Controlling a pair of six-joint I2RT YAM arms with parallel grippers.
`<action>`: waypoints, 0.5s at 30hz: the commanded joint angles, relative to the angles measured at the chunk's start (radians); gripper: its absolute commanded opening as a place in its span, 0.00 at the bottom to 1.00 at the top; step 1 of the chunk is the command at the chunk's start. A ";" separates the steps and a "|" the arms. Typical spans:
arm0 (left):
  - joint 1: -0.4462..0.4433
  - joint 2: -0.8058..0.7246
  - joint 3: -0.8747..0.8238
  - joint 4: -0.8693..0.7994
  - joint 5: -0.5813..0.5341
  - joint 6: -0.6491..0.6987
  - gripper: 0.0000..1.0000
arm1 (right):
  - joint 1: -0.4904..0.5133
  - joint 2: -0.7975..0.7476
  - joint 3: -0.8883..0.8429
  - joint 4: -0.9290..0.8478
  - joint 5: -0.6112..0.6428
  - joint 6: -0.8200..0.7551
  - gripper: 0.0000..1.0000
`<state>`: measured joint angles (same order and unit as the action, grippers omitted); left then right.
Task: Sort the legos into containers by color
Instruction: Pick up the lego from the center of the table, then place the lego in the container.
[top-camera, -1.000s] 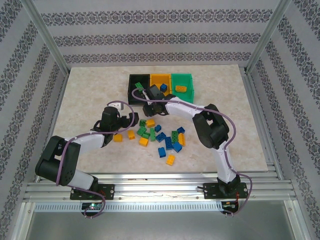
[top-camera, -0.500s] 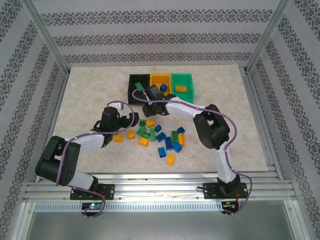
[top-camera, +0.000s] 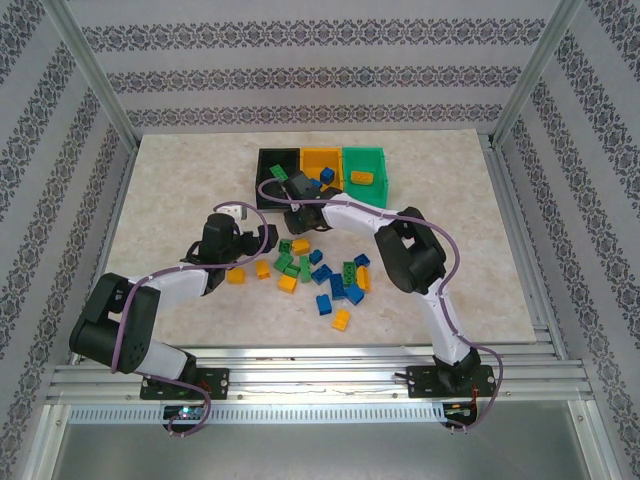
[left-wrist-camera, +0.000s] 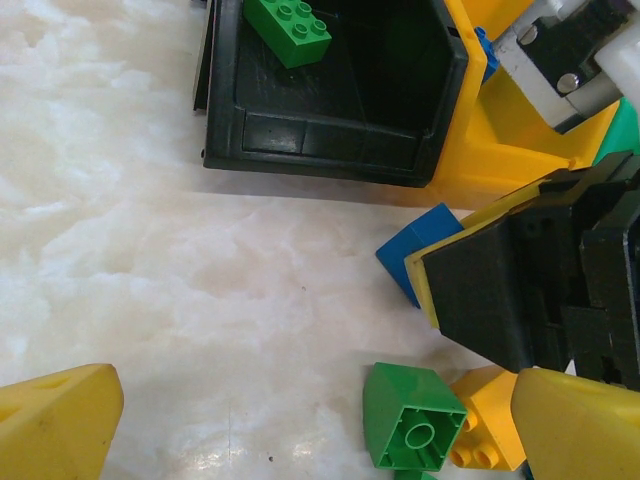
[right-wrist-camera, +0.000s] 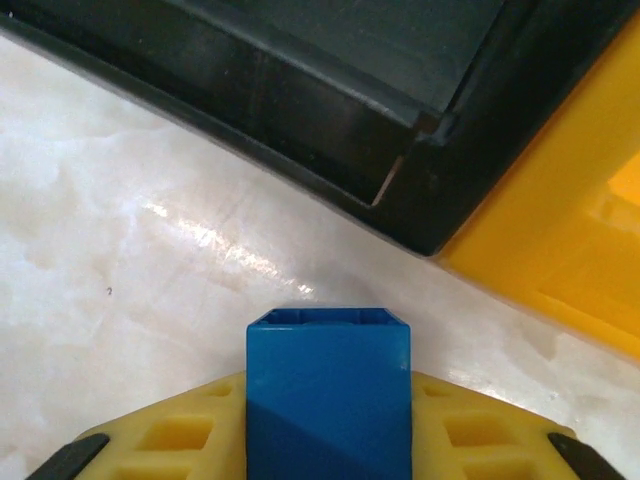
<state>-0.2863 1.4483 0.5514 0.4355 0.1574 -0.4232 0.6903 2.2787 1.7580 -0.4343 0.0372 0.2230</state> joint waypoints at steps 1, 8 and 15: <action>0.004 -0.013 -0.007 0.035 0.012 0.003 1.00 | 0.013 -0.074 -0.023 -0.007 0.022 -0.006 0.32; 0.004 0.001 0.007 0.017 0.002 0.005 1.00 | -0.013 -0.240 -0.101 0.064 0.077 -0.001 0.33; 0.005 0.012 0.010 0.023 0.030 -0.002 1.00 | -0.103 -0.176 0.008 0.045 0.077 0.003 0.43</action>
<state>-0.2863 1.4498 0.5514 0.4355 0.1616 -0.4232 0.6216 2.0609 1.7180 -0.3786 0.0925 0.2241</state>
